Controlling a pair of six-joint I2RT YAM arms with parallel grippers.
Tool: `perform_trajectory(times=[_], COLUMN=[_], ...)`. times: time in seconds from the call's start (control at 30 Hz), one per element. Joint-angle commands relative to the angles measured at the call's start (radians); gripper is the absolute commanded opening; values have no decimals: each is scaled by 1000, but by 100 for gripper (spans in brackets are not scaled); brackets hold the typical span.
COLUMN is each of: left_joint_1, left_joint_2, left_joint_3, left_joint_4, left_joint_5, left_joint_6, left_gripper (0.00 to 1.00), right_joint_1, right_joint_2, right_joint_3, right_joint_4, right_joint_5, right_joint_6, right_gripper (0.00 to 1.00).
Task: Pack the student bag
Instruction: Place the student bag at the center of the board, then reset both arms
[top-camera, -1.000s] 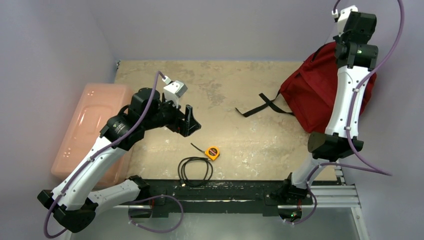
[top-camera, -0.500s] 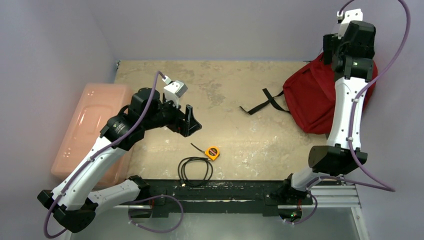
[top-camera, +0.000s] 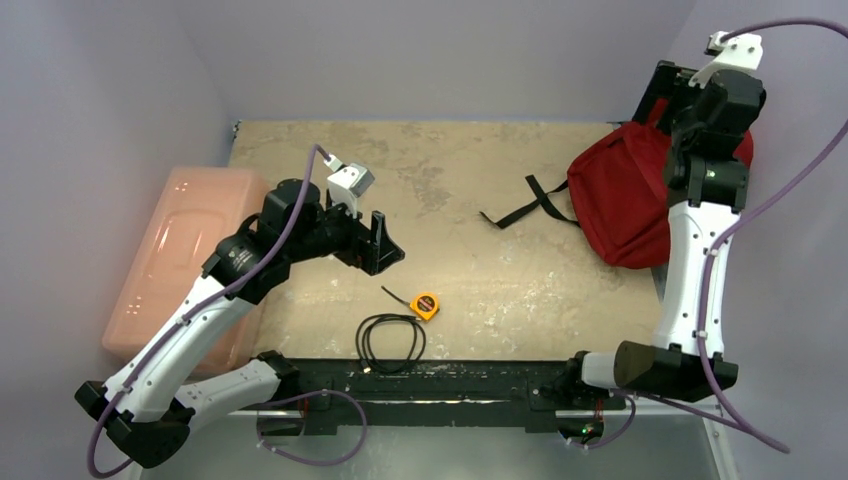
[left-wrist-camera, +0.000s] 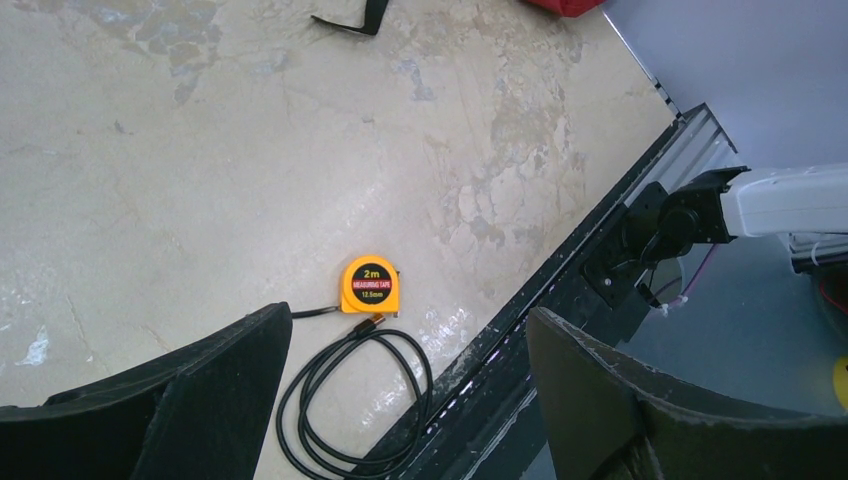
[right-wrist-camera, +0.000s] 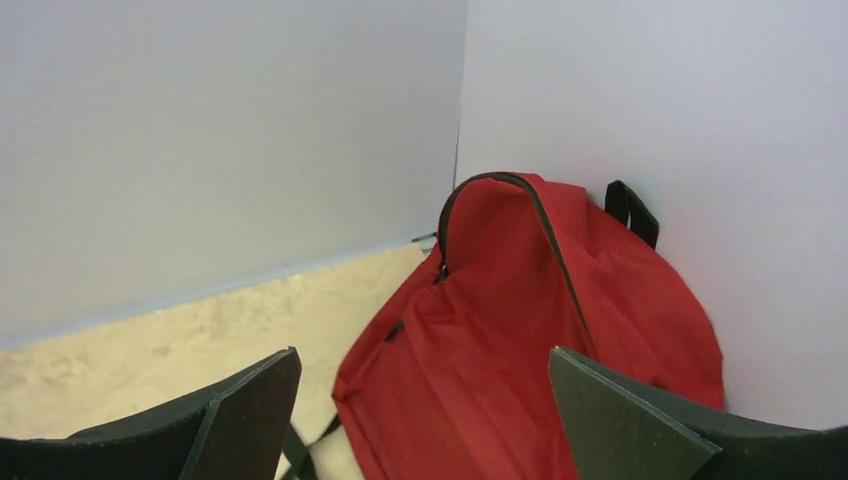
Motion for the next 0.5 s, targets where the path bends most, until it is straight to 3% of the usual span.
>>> perform_trajectory(times=[0.0,0.17,0.47], left_joint_1=[3,3,3], left_joint_2=[-22,-35,-66], left_joint_3=[-2,-7,27], left_joint_4=[42,34,23], left_joint_5=[15,3,-72], left_joint_6=[-16,-14,-14], left_gripper=[87,87,87], right_joint_1=[-2,-1,-2], right_joint_2=[-38,-51,-200], right_joint_3=[-62,-84,-131], right_joint_4=[152,158,230], right_joint_5=[66,131,-142], right_joint_6=[182,214,331], right_gripper=[99,99,99])
